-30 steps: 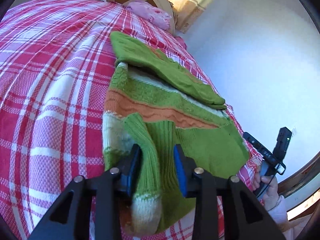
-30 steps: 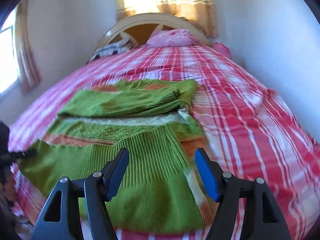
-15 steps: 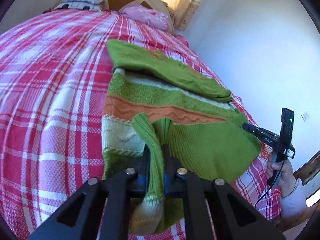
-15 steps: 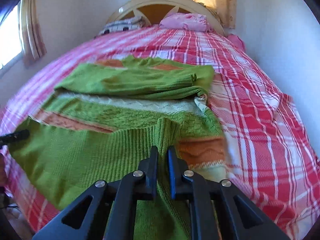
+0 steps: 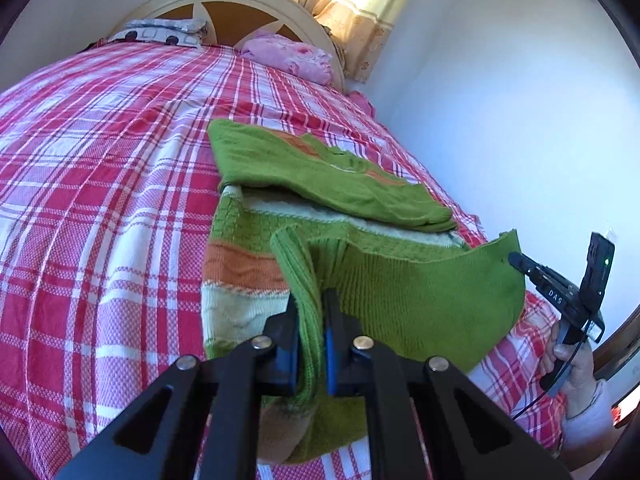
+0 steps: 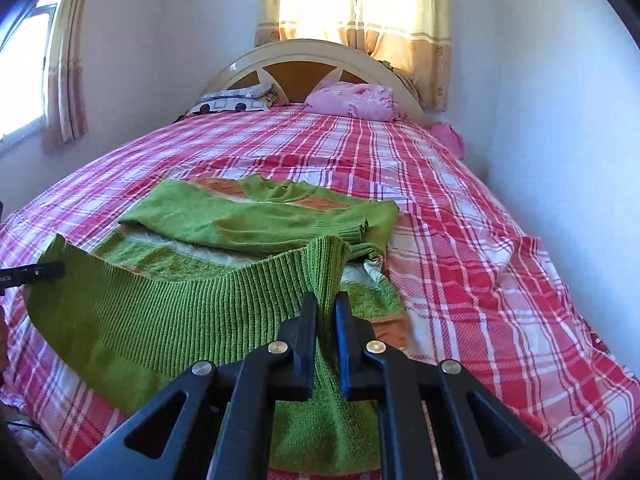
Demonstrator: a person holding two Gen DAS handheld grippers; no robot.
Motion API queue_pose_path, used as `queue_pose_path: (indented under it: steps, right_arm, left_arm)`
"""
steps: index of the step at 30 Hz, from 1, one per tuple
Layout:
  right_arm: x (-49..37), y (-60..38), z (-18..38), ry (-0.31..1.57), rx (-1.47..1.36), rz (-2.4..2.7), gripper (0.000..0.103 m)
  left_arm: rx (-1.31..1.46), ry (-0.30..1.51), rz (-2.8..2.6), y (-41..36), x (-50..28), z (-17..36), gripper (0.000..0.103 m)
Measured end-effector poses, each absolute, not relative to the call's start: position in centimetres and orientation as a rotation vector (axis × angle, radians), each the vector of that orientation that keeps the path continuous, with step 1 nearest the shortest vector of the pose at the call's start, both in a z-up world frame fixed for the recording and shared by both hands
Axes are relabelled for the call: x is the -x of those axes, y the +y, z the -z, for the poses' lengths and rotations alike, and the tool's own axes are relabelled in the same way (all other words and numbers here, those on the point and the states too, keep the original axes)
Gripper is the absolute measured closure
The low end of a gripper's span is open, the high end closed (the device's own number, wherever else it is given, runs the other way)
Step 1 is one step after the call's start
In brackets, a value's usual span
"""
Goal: Fold small clothes
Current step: 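Fold the hem toward the collar with the left gripper while the right gripper grasps the hem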
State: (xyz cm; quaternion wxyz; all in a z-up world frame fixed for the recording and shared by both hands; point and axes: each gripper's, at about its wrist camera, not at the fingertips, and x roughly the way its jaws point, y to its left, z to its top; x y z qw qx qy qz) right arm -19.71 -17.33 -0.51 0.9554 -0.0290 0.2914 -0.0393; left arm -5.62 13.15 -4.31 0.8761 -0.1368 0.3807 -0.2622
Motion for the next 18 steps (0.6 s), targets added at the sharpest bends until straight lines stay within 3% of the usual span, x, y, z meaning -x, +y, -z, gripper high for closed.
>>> queue_pose_path:
  steps: [13, 18]
  right_arm:
    - [15.2, -18.7, -3.7, 0.479, 0.005, 0.115, 0.097]
    - [12.7, -19.3, -3.1, 0.521, -0.001, 0.117, 0.097]
  left_arm:
    - [0.297, 0.737, 0.448, 12.5, -2.7, -0.5, 0.097]
    - [0.283, 0.734, 0.419, 12.4, -5.2, -1.0, 0.097]
